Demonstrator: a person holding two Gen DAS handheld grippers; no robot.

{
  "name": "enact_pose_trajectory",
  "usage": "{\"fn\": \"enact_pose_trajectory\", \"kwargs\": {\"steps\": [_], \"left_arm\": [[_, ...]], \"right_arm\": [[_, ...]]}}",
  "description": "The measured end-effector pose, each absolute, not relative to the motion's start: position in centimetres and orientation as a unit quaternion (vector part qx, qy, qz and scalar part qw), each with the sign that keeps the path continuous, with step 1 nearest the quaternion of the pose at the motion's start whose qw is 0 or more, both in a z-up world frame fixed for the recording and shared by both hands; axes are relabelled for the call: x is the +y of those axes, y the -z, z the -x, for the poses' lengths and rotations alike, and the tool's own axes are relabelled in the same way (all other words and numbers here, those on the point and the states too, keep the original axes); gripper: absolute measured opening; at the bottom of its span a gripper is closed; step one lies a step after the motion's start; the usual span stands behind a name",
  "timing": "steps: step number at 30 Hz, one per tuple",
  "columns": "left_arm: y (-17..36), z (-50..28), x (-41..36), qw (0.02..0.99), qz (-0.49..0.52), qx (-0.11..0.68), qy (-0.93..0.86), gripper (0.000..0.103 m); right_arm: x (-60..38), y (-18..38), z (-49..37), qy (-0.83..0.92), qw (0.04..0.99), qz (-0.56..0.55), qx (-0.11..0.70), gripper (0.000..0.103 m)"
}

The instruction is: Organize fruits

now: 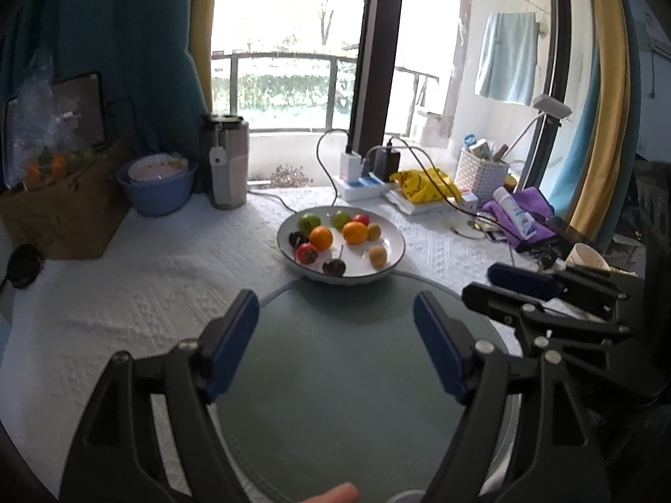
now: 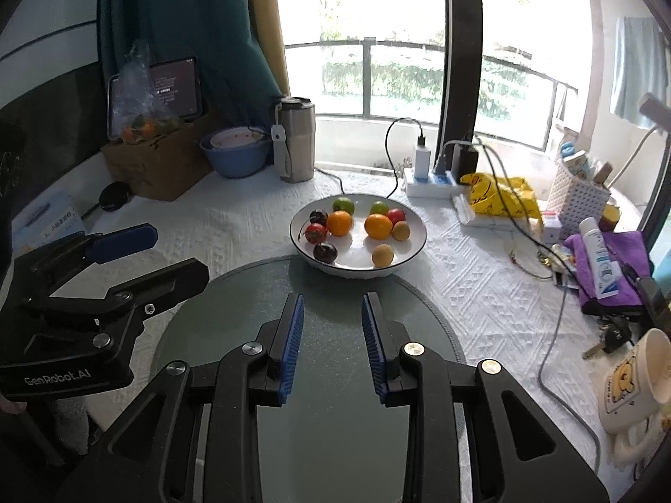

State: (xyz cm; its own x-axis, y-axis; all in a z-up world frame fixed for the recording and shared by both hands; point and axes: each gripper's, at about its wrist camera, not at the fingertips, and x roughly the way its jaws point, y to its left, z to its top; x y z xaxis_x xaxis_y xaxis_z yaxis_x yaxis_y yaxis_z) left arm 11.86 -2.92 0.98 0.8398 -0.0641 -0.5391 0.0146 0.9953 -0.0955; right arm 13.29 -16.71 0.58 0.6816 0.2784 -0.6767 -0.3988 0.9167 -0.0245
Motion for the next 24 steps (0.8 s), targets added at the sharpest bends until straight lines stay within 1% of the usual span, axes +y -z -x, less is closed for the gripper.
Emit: {"fn": "enact_pose_trajectory", "kwargs": {"steps": [1, 4, 6, 7, 8, 16, 24], "left_arm": [[-1.3, -11.5, -3.0, 0.960, 0.038, 0.277, 0.019, 0.078], [-2.5, -10.3, -2.9, 0.965, 0.031, 0.259, 0.011, 0.078], [-3.3, -9.7, -2.7, 0.967, 0.032, 0.254, 0.000, 0.078], [-3.7, -9.6, -2.5, 0.967, 0.033, 0.253, -0.006, 0.078], [-4.1, -9.4, -2.4, 0.967, 0.034, 0.252, -0.012, 0.078], [-6.7, -7.7, -2.1, 0.975, 0.025, 0.219, -0.020, 0.079], [-8.3, -6.4, -2.2, 0.979, 0.021, 0.199, -0.022, 0.079]], "right_arm": [[-16.8, -1.1, -12.9, -0.183, 0.916, 0.084, 0.347, 0.044], [-17.1, -2.3, -12.0, -0.176, 0.923, 0.080, 0.333, 0.046], [-17.3, -3.1, -11.5, -0.172, 0.927, 0.078, 0.324, 0.058], [-17.4, -3.6, -11.2, -0.170, 0.930, 0.077, 0.318, 0.066], [-17.5, -4.0, -10.9, -0.168, 0.932, 0.076, 0.313, 0.069], [-18.1, -7.2, -9.1, -0.156, 0.946, 0.075, 0.275, 0.071], [-18.7, -8.6, -7.8, -0.145, 0.952, 0.075, 0.259, 0.071]]}}
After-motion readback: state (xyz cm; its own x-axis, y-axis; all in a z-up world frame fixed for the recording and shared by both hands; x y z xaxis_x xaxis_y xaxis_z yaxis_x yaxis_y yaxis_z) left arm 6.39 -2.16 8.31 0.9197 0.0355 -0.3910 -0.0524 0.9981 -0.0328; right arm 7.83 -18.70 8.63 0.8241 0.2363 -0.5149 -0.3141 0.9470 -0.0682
